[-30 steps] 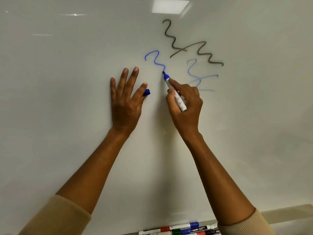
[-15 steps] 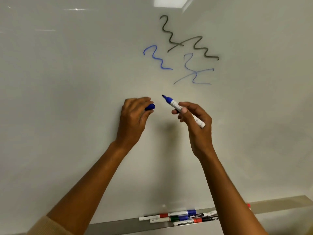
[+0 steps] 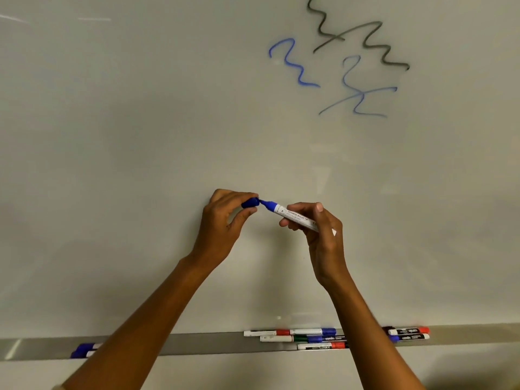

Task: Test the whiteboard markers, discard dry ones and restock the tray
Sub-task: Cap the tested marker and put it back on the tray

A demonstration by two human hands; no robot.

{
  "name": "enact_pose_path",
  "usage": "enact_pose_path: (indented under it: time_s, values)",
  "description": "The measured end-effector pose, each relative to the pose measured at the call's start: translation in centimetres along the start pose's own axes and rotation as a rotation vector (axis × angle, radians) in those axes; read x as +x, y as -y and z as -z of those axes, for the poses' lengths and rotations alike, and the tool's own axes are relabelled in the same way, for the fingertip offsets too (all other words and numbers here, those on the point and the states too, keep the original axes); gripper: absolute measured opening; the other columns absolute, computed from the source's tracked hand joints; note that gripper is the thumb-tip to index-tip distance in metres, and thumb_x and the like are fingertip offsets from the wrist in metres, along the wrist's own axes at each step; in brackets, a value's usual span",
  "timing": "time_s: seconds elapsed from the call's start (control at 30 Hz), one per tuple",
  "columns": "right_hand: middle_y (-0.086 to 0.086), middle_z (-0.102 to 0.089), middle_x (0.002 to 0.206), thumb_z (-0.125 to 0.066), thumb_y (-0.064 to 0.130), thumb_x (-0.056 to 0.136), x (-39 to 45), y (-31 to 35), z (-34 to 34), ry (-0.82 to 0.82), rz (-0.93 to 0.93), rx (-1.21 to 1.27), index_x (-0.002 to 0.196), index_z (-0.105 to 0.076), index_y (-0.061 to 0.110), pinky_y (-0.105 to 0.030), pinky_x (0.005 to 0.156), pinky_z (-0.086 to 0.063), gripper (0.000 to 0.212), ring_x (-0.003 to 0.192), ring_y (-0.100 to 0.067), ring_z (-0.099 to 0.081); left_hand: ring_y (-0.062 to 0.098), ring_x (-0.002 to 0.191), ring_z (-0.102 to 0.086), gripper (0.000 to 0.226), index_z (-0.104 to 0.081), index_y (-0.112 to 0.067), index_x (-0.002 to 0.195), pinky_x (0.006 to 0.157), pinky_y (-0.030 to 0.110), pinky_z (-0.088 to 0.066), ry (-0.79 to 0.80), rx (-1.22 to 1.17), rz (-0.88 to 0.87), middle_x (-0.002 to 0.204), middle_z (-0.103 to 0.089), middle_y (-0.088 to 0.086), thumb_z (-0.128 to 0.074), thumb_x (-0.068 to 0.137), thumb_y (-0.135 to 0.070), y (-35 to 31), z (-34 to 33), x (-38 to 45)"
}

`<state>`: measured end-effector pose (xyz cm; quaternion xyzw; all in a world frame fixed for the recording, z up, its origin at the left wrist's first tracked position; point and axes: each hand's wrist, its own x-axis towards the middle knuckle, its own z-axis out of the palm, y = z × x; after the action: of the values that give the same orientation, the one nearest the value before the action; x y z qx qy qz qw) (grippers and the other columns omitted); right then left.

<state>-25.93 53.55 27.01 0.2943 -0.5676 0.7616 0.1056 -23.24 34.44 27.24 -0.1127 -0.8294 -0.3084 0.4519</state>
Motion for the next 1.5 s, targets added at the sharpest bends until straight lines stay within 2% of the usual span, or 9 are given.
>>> enact_pose_path:
  time_s: [0.17,0.27,0.47,0.6,0.7,0.97,1.17,1.37,1.5]
  values:
    - [-0.012,-0.075,0.084,-0.035,0.039,0.102,-0.3,-2.1,-1.4,0.063,-0.113,-0.059,0.089,-0.079,0.027,-0.051,0.087,-0.051,0.046,0.087,-0.037,-0.067,0.011,0.097,-0.059,0.029,-0.069,-0.006,0.114,0.087,0.02,-0.051,0.141,0.021,-0.045,0.103,-0.068,0.01,-0.067,0.087,-0.015,2.0,1.3,-1.7]
    - [-0.012,-0.075,0.082,-0.037,0.035,0.103,-0.3,-3.4,-2.3,0.087,-0.196,-0.063,0.084,-0.08,0.027,-0.048,0.087,-0.053,0.047,0.08,-0.031,-0.069,0.013,0.093,-0.059,0.029,-0.069,-0.007,0.114,0.083,0.026,-0.05,0.271,0.001,-0.054,0.099,-0.069,0.005,-0.063,0.088,-0.017,3.0,2.7,-2.6]
    - [-0.013,-0.073,0.08,-0.034,0.02,0.107,-1.4,-5.9,-5.9,0.135,-0.366,0.075,0.079,-0.078,0.011,-0.029,0.072,-0.055,0.053,0.069,-0.022,-0.066,0.016,0.087,-0.065,0.024,-0.07,-0.013,0.112,0.079,0.028,-0.055,0.413,-0.189,0.173,0.096,-0.07,-0.001,-0.07,0.088,-0.018,3.8,4.9,-5.0]
    - [-0.017,-0.068,0.072,-0.031,0.018,0.107,-3.7,-8.7,-9.1,0.17,-0.498,0.19,0.074,-0.075,0.009,-0.031,0.067,-0.053,0.056,0.065,-0.021,-0.061,0.012,0.075,-0.064,0.02,-0.072,-0.012,0.102,0.068,0.019,-0.053,0.404,-0.212,0.312,0.085,-0.069,-0.005,-0.071,0.087,-0.024,5.1,6.4,-7.4]
    - [-0.02,-0.063,0.067,-0.032,0.017,0.105,-5.6,-10.8,-11.3,0.195,-0.571,0.206,0.073,-0.071,0.004,-0.034,0.066,-0.049,0.053,0.061,-0.022,-0.057,0.016,0.068,-0.064,0.015,-0.068,-0.011,0.095,0.064,0.025,-0.057,0.428,-0.184,0.402,0.078,-0.066,0.0,-0.068,0.09,-0.026,7.1,8.0,-9.8]
    - [-0.018,-0.058,0.064,-0.036,0.024,0.102,-9.5,-15.2,-16.7,0.26,-0.678,0.162,0.065,-0.067,0.012,-0.038,0.067,-0.045,0.049,0.065,-0.027,-0.052,0.013,0.061,-0.065,0.02,-0.055,-0.022,0.077,0.06,0.015,-0.046,0.523,-0.142,0.567,0.062,-0.056,-0.009,-0.062,0.095,-0.029,11.7,12.1,-14.6]
    - [-0.015,-0.057,0.067,-0.036,0.02,0.104,-10.5,-17.5,-20.0,0.35,-0.756,0.118,0.073,-0.071,0.012,-0.036,0.068,-0.045,0.047,0.067,-0.022,-0.052,0.012,0.063,-0.065,0.014,-0.057,-0.025,0.081,0.062,0.015,-0.048,0.495,-0.208,0.675,0.063,-0.058,-0.016,-0.064,0.093,-0.03,14.9,14.6,-17.7]
    - [-0.005,-0.056,0.068,-0.07,0.031,0.092,-12.2,-21.2,-22.8,0.276,-0.942,0.052,0.092,-0.072,0.01,-0.027,0.063,-0.045,0.021,0.062,-0.014,-0.052,0.027,0.074,-0.064,0.015,-0.066,-0.014,0.097,0.066,0.029,-0.057,0.373,-0.23,0.833,0.085,-0.067,0.01,-0.074,0.086,-0.02,21.2,17.7,-21.2]
    - [0.0,-0.065,0.077,-0.072,0.029,0.09,-14.4,-24.0,-24.9,0.278,-1.047,-0.041,0.102,-0.072,0.01,-0.024,0.06,-0.043,0.022,0.065,-0.011,-0.055,0.016,0.07,-0.06,0.014,-0.067,-0.014,0.096,0.064,0.022,-0.052,0.318,-0.133,0.899,0.082,-0.066,0.004,-0.074,0.085,-0.015,24.6,18.6,-24.3]
